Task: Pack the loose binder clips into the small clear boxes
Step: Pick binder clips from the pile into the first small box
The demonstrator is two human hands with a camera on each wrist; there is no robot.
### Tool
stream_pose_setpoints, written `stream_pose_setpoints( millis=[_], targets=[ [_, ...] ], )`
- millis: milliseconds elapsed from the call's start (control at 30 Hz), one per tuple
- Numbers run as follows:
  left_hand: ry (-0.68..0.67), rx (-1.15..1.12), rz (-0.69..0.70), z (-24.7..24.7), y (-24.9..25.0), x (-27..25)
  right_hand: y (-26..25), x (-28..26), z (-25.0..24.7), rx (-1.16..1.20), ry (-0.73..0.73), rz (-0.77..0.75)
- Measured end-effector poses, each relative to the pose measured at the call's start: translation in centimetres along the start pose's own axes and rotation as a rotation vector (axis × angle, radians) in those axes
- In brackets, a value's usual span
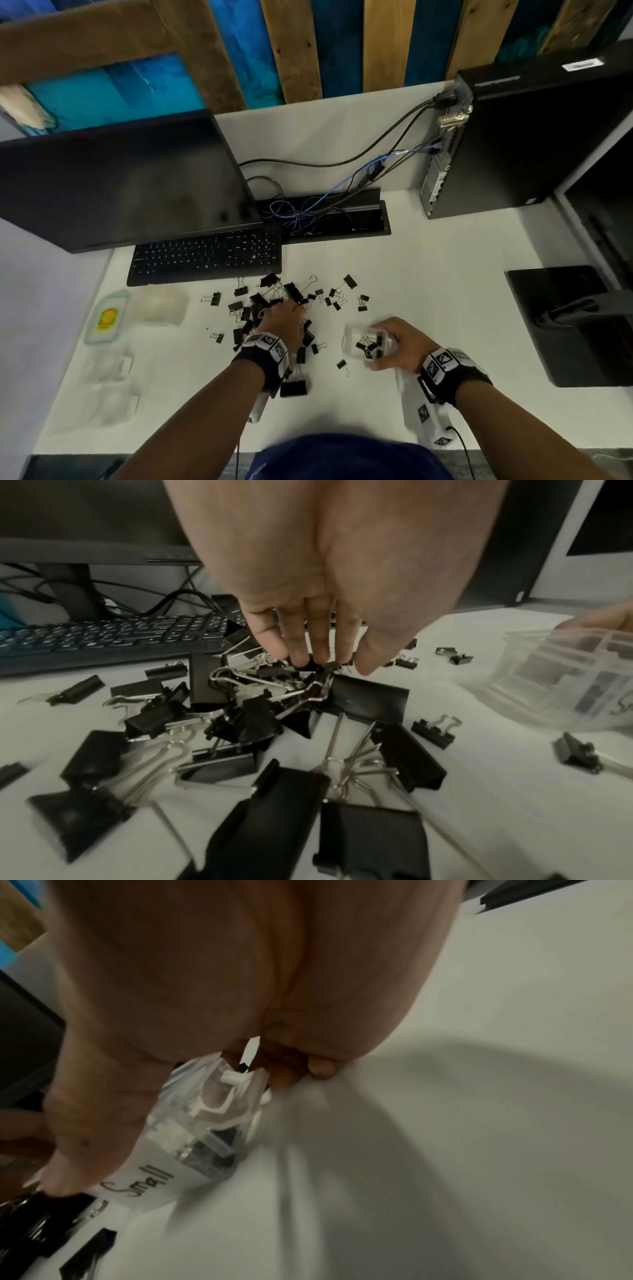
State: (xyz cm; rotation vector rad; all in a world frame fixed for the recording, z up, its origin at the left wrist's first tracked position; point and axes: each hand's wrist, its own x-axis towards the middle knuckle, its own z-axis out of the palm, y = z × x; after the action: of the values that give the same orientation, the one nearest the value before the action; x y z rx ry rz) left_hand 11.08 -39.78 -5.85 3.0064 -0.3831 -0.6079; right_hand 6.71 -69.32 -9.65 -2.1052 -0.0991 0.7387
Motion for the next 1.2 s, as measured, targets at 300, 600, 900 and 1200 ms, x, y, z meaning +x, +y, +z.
stream_pose_setpoints(
  millis=[300, 600, 900, 1200],
  targets=[
    [0.012, 0.072, 0.01, -0.7, -0.6, 2.8, -0.3, 0.4, 0.1, 0.026, -0.002, 0.017],
    [0.04, 0.154, -0.006, -0.5, 0.6, 3.9, -0.7, 0.8, -0.3, 0.003, -0.049, 0.049],
    [0.072, -0.35, 0.102, -0.9, 1.2, 3.1, -0.7, 0.7, -0.2, -0.003, -0.038, 0.038],
    [-0.054, -0.485, 0.262, -0.9, 5.4, 1.5, -1.2, 0.5, -0.2, -0.027, -0.022, 0.025]
  ],
)
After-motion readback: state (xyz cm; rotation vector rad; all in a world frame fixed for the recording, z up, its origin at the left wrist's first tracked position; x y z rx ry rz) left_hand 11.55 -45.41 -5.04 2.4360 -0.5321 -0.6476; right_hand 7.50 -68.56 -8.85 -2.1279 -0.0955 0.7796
